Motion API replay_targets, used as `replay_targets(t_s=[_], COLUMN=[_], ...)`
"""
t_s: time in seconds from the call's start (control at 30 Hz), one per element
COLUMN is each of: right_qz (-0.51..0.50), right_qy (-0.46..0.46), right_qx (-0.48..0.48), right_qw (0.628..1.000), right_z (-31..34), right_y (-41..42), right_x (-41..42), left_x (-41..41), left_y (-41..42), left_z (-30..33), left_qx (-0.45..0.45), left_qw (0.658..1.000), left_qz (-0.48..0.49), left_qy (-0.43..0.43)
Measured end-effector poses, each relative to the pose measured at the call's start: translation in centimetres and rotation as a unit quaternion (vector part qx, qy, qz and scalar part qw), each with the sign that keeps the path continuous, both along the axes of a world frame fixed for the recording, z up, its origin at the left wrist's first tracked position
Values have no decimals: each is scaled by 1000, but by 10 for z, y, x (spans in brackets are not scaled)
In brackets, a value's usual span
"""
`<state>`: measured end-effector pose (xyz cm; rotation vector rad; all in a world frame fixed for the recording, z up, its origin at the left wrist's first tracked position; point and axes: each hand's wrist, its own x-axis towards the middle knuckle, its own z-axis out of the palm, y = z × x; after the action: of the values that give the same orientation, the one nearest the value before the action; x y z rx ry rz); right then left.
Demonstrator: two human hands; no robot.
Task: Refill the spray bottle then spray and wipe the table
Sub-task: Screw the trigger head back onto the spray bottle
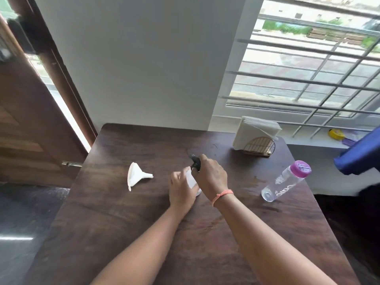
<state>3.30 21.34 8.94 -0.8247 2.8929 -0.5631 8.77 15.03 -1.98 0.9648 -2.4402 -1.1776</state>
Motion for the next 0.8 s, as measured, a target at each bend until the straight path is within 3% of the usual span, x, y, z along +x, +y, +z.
replay_targets(t_s=[0.13,0.23,0.33,0.43,0.53,0.67,0.73,0.8], right_qz=[-17,-5,16,35,58,51,45,40], right_qy=[-1,-36,-25,-9,6,20,28,31], right_qx=[3,-10,-16,-21,-5,13,23,31], right_qw=[1000,999,999,999,998,998,998,998], right_z=[2,5,3,0,0,0,1,2], right_y=[12,21,24,28,30,32,33,33], right_x=[-14,-23,-20,-15,-11,-13,-15,-15], left_x=[4,-10,-31,-53,-56,-49,-44,-37], left_y=[36,15,-18,-43,-43,-22,-5,16], left_z=[-1,10,17,14,22,28,21,13], left_qx=[74,60,63,50,79,45,-13,-2], left_qw=[995,995,991,956,940,962,981,997], left_qz=[42,22,-77,-233,-285,-241,-166,-52], left_qy=[-44,-83,-90,-170,-168,-119,-97,-51])
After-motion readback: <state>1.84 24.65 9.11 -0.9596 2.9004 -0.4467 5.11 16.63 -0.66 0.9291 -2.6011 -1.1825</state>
